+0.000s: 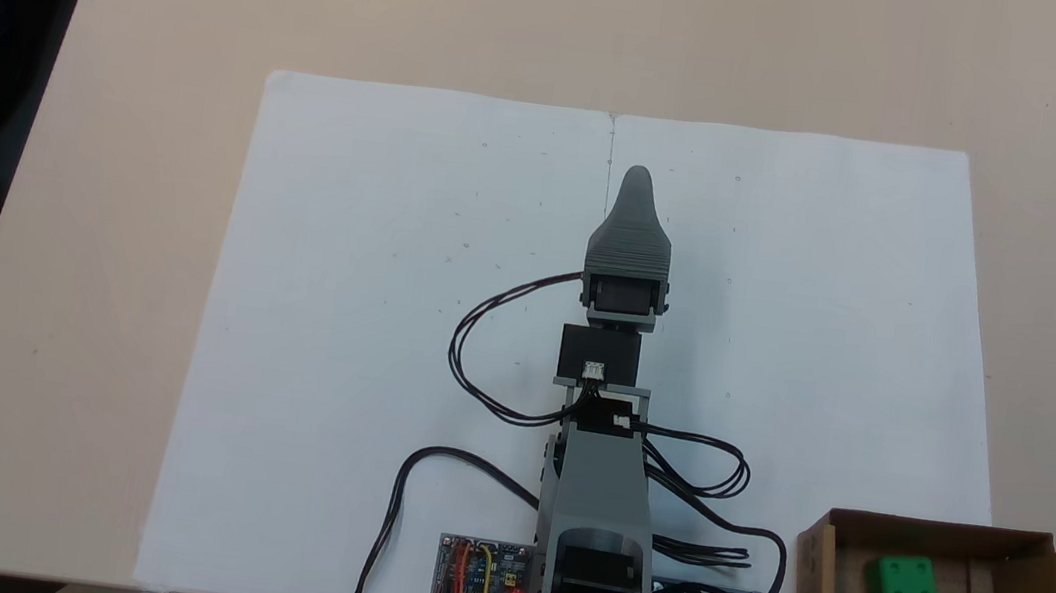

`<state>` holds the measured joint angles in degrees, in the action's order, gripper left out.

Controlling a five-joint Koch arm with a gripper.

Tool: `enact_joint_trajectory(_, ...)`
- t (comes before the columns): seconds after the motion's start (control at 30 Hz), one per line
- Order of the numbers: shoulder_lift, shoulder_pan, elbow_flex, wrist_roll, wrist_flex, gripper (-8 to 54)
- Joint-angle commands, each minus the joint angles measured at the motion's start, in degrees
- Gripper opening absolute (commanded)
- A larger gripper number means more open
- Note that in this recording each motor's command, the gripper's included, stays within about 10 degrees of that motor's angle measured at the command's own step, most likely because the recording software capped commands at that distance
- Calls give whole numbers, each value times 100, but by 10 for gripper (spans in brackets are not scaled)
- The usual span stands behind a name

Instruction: Grasp a green dice and put it in the bin.

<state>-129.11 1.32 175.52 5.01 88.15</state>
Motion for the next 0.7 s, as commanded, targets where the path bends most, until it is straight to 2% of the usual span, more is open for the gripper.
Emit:
enact_joint_trajectory(0.0,-615,35,387,343,272,443)
enact_joint_trajectory(0.67,-624,-62,387,343,-229,444)
